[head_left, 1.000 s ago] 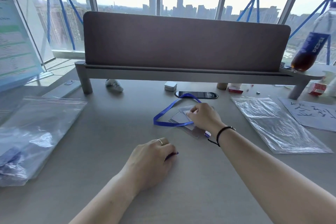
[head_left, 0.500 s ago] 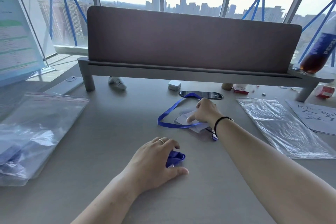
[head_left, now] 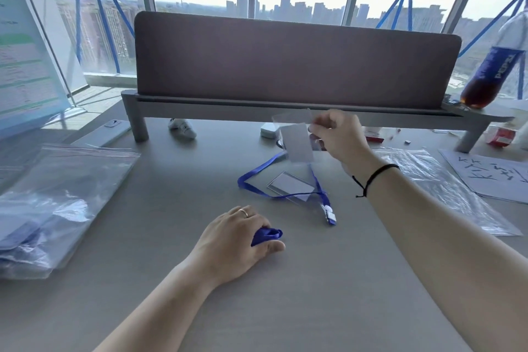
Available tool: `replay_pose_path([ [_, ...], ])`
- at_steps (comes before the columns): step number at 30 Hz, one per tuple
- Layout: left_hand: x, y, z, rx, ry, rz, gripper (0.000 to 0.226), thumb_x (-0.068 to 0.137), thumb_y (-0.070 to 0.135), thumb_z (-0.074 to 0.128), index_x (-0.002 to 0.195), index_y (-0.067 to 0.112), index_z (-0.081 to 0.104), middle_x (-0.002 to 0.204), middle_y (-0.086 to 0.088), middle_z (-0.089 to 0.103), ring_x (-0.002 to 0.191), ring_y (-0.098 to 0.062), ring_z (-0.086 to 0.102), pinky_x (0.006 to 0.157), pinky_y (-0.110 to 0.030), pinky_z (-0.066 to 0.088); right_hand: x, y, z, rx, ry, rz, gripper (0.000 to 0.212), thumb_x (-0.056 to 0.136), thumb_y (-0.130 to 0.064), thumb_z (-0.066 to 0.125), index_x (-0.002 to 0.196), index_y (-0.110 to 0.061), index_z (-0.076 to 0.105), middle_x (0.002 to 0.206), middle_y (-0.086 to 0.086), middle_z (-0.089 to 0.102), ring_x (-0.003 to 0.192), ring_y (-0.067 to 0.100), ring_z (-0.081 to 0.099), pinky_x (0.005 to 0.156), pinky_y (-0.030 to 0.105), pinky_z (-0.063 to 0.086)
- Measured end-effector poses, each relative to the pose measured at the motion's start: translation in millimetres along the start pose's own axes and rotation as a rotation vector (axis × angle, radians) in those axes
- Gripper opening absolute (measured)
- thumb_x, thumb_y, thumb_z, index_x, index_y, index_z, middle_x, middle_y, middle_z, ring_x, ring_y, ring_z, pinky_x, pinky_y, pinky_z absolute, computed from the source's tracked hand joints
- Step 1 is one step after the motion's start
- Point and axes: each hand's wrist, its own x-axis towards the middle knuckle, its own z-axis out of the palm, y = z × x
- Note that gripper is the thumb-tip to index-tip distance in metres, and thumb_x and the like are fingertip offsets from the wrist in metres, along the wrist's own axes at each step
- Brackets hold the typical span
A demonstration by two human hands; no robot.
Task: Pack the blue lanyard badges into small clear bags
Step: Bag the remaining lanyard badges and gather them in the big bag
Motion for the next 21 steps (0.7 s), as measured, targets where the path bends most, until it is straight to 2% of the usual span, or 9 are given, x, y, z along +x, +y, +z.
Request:
replay_pose_path([
  [3, -4, 2, 1, -0.001, -0.010, -0.010, 0.044, 0.092, 0.069, 0.044, 0.115, 0.037, 0.065, 0.107, 0.019, 0.056, 0.107, -0.002, 0.051, 0.089, -0.023, 0.045, -32, -10, -12, 0.098, -0.015, 0.037, 0.012, 0.089, 0.002, 0.066, 0.094, -0.009, 0.068, 0.078, 0.009, 0.069, 0.061, 0.018, 0.063, 0.060, 0.034, 0.056],
  [5, -8, 6, 3, 0.015, -0.001, -0.026, 0.037, 0.096, 0.061, 0.044, 0.117, 0.038, 0.065, 0.108, 0.019, 0.056, 0.110, -0.003, 0.052, 0.090, -0.023, 0.046, -65, -4, -18, 0.122, -0.105, 0.138, 0.020, 0.089, 0.005, 0.064, 0.106, -0.005, 0.065, 0.081, 0.015, 0.067, 0.060, 0.022, 0.061, 0.058, 0.037, 0.053],
  [7, -10, 9, 4, 0.033, -0.001, -0.054, 0.033, 0.099, 0.056, 0.043, 0.120, 0.039, 0.063, 0.112, 0.018, 0.055, 0.114, -0.005, 0.050, 0.092, -0.024, 0.045, -94, 12, -22, 0.066, -0.169, 0.211, 0.027, 0.087, 0.007, 0.063, 0.110, -0.008, 0.065, 0.076, 0.020, 0.066, 0.056, 0.021, 0.059, 0.053, 0.033, 0.048],
  [9, -11, 15, 4, 0.059, -0.009, -0.076, 0.034, 0.099, 0.054, 0.041, 0.123, 0.040, 0.061, 0.117, 0.014, 0.054, 0.118, -0.009, 0.050, 0.094, -0.026, 0.045, -123, 30, -29, 0.032, -0.187, 0.260, 0.030, 0.086, 0.009, 0.061, 0.109, -0.010, 0.064, 0.067, 0.016, 0.064, 0.048, 0.018, 0.057, 0.045, 0.025, 0.044],
  [11, -14, 21, 2, 0.115, -0.039, -0.081, 0.037, 0.099, 0.056, 0.038, 0.125, 0.039, 0.058, 0.121, 0.011, 0.054, 0.120, -0.012, 0.050, 0.095, -0.029, 0.046, -147, 47, -36, 0.004, -0.203, 0.298, 0.032, 0.084, 0.010, 0.058, 0.108, -0.010, 0.063, 0.060, 0.007, 0.063, 0.044, 0.018, 0.055, 0.042, 0.023, 0.043],
  [14, -31, 30, 0, 0.191, -0.092, -0.038, 0.044, 0.096, 0.063, 0.033, 0.127, 0.041, 0.054, 0.122, 0.012, 0.052, 0.118, -0.012, 0.051, 0.091, -0.033, 0.050, -171, 68, -43, -0.233, -0.224, 0.244, 0.031, 0.080, -0.004, 0.068, 0.101, -0.027, 0.063, 0.066, 0.000, 0.068, 0.051, 0.013, 0.058, 0.055, 0.028, 0.048],
  [17, -52, 34, -2, 0.222, -0.088, 0.021, 0.057, 0.087, 0.073, 0.023, 0.127, 0.044, 0.051, 0.118, 0.016, 0.052, 0.115, -0.009, 0.052, 0.087, -0.029, 0.049, -186, 71, -45, -0.443, -0.208, 0.133, 0.026, 0.079, -0.025, 0.074, 0.100, -0.033, 0.062, 0.073, -0.007, 0.067, 0.064, 0.003, 0.059, 0.066, 0.025, 0.048],
  [21, -62, 38, -9, 0.204, -0.078, 0.009, 0.067, 0.083, 0.082, 0.037, 0.137, 0.043, 0.047, 0.130, 0.020, 0.052, 0.122, -0.007, 0.051, 0.098, -0.026, 0.042, -197, 60, -42, -0.625, -0.238, -0.011, 0.026, 0.083, -0.040, 0.067, 0.107, -0.035, 0.058, 0.084, -0.012, 0.062, 0.082, 0.009, 0.059, 0.072, 0.029, 0.046],
])
